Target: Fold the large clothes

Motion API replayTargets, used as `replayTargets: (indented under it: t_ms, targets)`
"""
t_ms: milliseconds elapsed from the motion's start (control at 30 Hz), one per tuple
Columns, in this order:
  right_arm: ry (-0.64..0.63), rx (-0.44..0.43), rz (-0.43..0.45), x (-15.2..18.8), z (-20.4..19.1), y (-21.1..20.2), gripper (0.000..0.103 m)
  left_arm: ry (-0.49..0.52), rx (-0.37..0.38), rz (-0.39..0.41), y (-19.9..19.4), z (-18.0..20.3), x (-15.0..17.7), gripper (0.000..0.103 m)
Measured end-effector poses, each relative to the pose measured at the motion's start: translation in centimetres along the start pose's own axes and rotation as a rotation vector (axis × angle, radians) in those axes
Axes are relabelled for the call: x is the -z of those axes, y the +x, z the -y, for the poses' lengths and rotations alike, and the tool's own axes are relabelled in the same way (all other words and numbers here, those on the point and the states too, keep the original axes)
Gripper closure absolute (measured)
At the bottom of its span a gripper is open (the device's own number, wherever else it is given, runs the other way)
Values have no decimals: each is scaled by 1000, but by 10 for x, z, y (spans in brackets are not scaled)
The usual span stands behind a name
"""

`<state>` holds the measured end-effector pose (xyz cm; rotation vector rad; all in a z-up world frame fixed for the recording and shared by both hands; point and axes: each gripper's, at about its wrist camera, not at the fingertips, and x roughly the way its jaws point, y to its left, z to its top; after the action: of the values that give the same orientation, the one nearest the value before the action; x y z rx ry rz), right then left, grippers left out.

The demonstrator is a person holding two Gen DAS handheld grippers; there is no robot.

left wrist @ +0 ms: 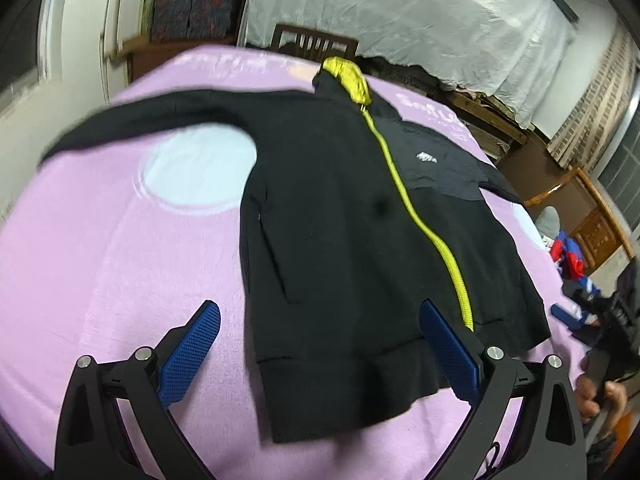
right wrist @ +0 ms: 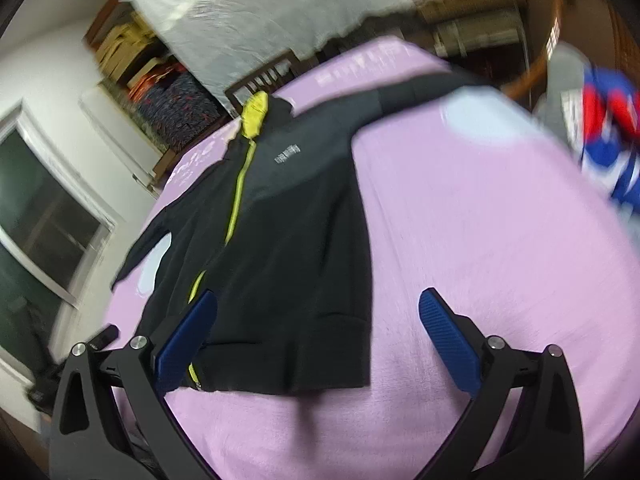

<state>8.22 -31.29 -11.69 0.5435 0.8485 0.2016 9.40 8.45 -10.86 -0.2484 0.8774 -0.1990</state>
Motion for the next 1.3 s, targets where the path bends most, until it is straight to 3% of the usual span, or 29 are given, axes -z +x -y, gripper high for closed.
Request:
replayTargets:
  t_ms: [100, 167, 200, 300, 367, 400, 433, 467, 533, 667, 800, 933, 1100, 1167, 1233, 1300]
  targets:
    - [49, -27, -52, 1, 13, 16, 6, -41, 62, -49, 11, -9, 2, 10]
    - [40, -27, -81, 5, 14, 23, 22, -37, 97, -70, 17, -9, 5, 22]
    - [32, -40, -98, 7, 12, 27, 31, -27, 96, -76, 20, -8, 7, 24]
    - [-9, -39, -103, 13, 4, 33, 41, -9, 71, -62, 23, -8, 9, 35]
    - [-32, -15, -97, 15, -1, 35, 54, -7, 50, -53, 23, -9, 9, 65]
    - [-48, -6, -90, 14, -2, 39, 73, -15, 62, -47, 22, -14, 9, 73]
    - [-59, 7, -99, 15, -3, 42, 82, -31, 96, -41, 21, -17, 8, 87]
    - [-63, 10, -99, 15, -3, 43, 85, -53, 118, -40, 19, -20, 6, 89]
    - [-58, -13, -90, 15, -3, 42, 93, -84, 133, -15, 9, -26, 1, 91]
    - [-56, -98, -65, 12, -17, 22, 94, -49, 123, 51, -21, -24, -6, 91]
    - [-136, -82, -80, 22, -34, 7, 94, -19, 80, -19, -12, -26, 1, 90]
    - [-93, -32, -137, 36, -15, 26, 94, -24, 58, -57, -1, -34, 7, 88]
    - [-94, -23, -143, 38, -12, 31, 86, 9, -22, 7, -20, -34, 1, 78]
    - [-100, -13, -137, 36, -12, 25, 76, 14, -58, 63, -37, -36, -7, 59]
    - [-97, -17, -98, 30, -11, 12, 67, 10, -71, 110, -51, -37, -16, 52]
    - [-112, 11, -28, 17, -13, -5, 66, 15, -44, 123, -51, -30, -33, 50]
